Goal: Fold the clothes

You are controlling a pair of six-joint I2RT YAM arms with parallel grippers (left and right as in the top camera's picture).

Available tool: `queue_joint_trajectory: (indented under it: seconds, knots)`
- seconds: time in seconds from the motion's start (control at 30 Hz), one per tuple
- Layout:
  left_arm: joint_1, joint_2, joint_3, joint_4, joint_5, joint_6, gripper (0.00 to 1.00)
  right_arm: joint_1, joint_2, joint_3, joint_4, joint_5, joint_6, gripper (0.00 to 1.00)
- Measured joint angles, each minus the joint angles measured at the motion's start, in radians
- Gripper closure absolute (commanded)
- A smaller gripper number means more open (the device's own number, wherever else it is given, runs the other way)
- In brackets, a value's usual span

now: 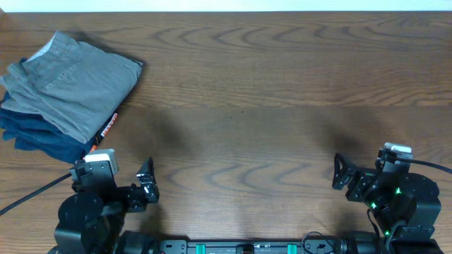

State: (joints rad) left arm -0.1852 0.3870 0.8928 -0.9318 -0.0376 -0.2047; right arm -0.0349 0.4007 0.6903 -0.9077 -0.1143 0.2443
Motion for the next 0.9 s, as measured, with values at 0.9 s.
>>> queue_joint_trajectory:
  seconds: [0.9]
  knots:
    - [0.0,0.001,-0.001,-0.007,-0.009,0.0,0.02,0.0,-0.235,-0.177,0.228,0.039,-0.092,0.01]
